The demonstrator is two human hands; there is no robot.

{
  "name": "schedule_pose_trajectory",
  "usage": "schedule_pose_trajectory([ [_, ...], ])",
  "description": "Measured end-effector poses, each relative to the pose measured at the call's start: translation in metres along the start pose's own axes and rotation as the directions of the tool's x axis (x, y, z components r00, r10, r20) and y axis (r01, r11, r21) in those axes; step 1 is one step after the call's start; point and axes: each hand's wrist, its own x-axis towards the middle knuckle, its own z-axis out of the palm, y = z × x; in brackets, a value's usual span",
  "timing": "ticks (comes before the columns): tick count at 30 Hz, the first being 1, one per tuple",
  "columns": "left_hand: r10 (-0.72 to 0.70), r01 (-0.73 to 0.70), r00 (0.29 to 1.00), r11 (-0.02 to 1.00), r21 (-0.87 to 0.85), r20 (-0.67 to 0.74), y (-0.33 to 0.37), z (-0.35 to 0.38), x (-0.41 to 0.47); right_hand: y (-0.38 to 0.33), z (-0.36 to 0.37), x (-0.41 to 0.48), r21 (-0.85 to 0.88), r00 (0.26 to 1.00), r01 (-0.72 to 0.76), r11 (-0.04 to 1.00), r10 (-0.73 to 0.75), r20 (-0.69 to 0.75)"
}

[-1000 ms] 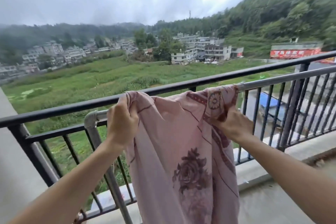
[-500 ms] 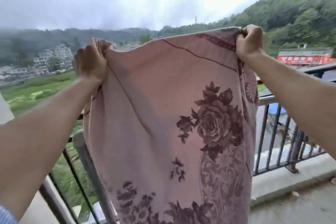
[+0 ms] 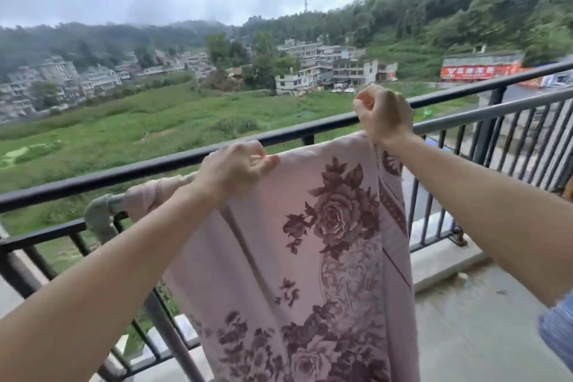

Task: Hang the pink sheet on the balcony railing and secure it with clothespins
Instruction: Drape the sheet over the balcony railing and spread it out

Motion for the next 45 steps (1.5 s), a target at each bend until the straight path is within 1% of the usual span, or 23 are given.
schedule_pose_trajectory([
  [2,0.105,-0.107,0.994,0.977,0.186,0.019,0.019,0.02,-0.01,0.025,-0.012,-0.047,0.126,0.973,-0.007,0.992,0.036,-0.228],
  [4,0.096,-0.078,0.994,0.962,0.26,-0.058,0.019,0.025,-0.01,0.06,-0.01,-0.095,0.215,0.956,-0.166,0.962,0.211,-0.203],
  [6,0.096,-0.066,0.989,0.967,0.248,-0.11,0.018,0.027,-0.009,0.091,-0.003,-0.136,0.178,0.91,-0.405,0.897,0.376,0.177],
  [8,0.11,-0.074,0.985,0.966,0.249,-0.131,0.019,0.032,-0.01,0.105,0.01,-0.165,0.166,0.726,-0.55,0.818,0.37,0.579],
  [9,0.117,-0.08,0.983,0.967,0.243,-0.142,0.02,0.034,-0.011,0.106,0.012,-0.174,0.194,0.669,-0.61,0.768,0.368,0.646],
  [10,0.121,-0.082,0.979,0.971,0.226,-0.163,0.021,0.036,-0.013,0.105,0.012,-0.177,0.221,0.675,-0.624,0.749,0.374,0.636],
  [12,0.116,-0.08,0.968,0.983,0.165,-0.221,0.021,0.036,-0.015,0.106,0.006,-0.167,0.272,0.78,-0.557,0.785,0.382,0.496],
  [15,0.124,-0.101,0.937,0.991,0.087,-0.325,0.024,0.036,-0.018,0.1,-0.027,-0.111,0.331,0.951,-0.304,0.894,0.26,0.17],
  [20,0.141,-0.127,0.923,0.99,0.063,-0.359,0.028,0.037,-0.018,0.084,-0.074,0.038,0.193,0.986,-0.08,0.978,0.107,-0.13],
  [24,0.104,-0.077,0.927,0.993,0.087,-0.361,0.03,0.031,-0.01,0.067,-0.076,0.139,0.181,0.99,-0.097,0.979,0.114,-0.083],
  [26,0.022,0.003,0.892,0.999,0.054,-0.451,0.034,0.024,0.007,0.056,-0.066,0.181,0.3,0.987,-0.096,0.949,0.129,-0.092],
  [28,-0.146,0.188,0.822,0.982,0.021,-0.551,0.038,0.017,0.028,0.046,-0.054,0.204,0.411,0.987,-0.076,0.908,0.126,-0.096],
  [31,-0.481,0.525,0.698,0.848,-0.078,-0.53,0.045,0.018,0.048,0.057,-0.022,0.199,0.246,0.998,-0.053,0.968,0.041,0.052],
  [32,-0.528,0.568,0.699,0.82,-0.074,-0.483,0.052,0.023,0.051,0.067,-0.009,0.189,0.162,0.986,-0.051,0.985,0.024,0.167],
  [34,-0.485,0.507,0.79,0.861,-0.043,-0.376,0.076,0.041,0.055,0.089,0.012,0.161,-0.001,0.886,-0.009,1.0,0.009,0.464],
  [35,-0.41,0.419,0.856,0.907,-0.044,-0.314,0.093,0.051,0.055,0.099,0.018,0.145,-0.101,0.782,0.033,0.994,0.037,0.622],
  [37,-0.232,0.242,0.957,0.97,0.038,-0.174,0.128,0.074,0.057,0.114,0.023,0.121,-0.235,0.502,0.21,0.949,0.102,0.859],
  [38,-0.152,0.17,0.98,0.975,0.145,-0.131,0.141,0.083,0.057,0.118,0.022,0.113,-0.224,0.431,0.238,0.945,0.104,0.896],
  [39,-0.099,0.127,0.987,0.963,0.238,-0.126,0.148,0.089,0.057,0.119,0.017,0.109,-0.183,0.439,0.216,0.959,0.072,0.896],
  [40,-0.073,0.112,0.986,0.954,0.277,-0.148,0.15,0.091,0.058,0.12,0.011,0.107,-0.1,0.537,0.143,0.985,0.008,0.843],
  [42,-0.065,0.118,0.979,0.954,0.274,-0.196,0.144,0.093,0.06,0.125,-0.006,0.103,0.138,0.851,0.035,0.99,-0.102,0.514],
  [43,-0.061,0.119,0.976,0.954,0.277,-0.211,0.141,0.094,0.059,0.131,-0.018,0.095,0.234,0.952,0.042,0.971,-0.11,0.285],
  [45,-0.046,0.114,0.971,0.953,0.282,-0.234,0.139,0.097,0.058,0.154,-0.041,0.066,0.307,0.997,0.062,0.95,-0.048,-0.054],
])
